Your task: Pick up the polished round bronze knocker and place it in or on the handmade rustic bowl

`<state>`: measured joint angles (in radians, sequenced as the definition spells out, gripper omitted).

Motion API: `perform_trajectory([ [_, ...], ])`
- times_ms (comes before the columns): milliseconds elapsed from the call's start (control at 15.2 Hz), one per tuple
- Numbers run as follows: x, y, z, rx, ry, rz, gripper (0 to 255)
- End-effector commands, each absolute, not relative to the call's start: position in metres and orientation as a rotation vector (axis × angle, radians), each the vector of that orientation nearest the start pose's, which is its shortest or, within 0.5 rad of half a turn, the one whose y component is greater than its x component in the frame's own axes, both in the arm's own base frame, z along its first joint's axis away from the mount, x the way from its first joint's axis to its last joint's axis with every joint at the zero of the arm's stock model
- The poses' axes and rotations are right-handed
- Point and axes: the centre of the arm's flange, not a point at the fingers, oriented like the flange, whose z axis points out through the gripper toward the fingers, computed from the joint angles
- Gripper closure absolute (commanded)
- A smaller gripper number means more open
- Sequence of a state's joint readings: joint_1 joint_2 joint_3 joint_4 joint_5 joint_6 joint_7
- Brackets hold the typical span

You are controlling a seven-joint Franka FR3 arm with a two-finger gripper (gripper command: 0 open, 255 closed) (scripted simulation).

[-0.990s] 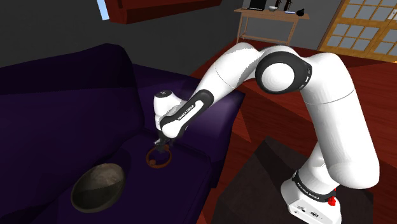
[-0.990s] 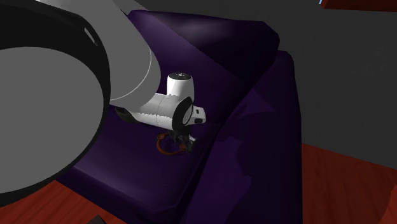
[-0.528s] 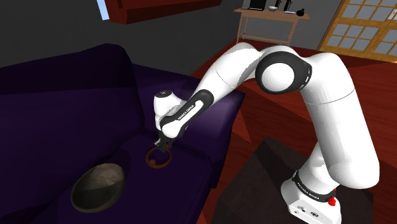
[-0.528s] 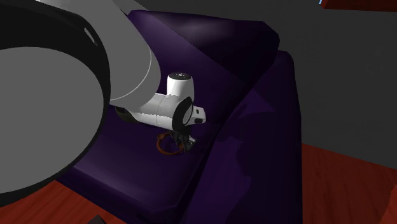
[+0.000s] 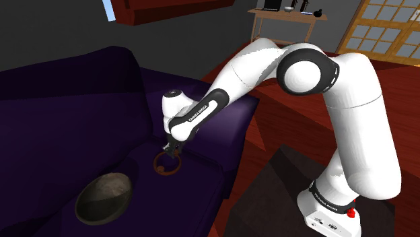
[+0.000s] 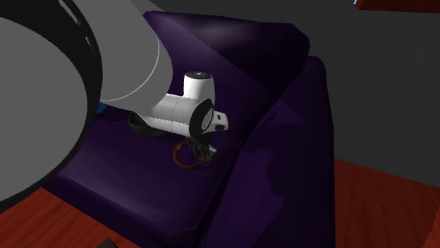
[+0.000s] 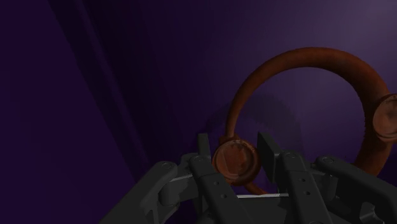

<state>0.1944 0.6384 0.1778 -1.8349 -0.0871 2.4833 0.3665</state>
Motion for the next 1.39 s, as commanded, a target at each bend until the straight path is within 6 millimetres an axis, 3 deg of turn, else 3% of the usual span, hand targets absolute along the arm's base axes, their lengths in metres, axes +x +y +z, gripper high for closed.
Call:
perform_trajectory([
  [0, 0.607, 0.230, 0.197, -3.085, -0.059, -0.003, 255],
  [1320, 0.607, 0.230, 0.303, -3.085, -0.059, -0.003, 255],
])
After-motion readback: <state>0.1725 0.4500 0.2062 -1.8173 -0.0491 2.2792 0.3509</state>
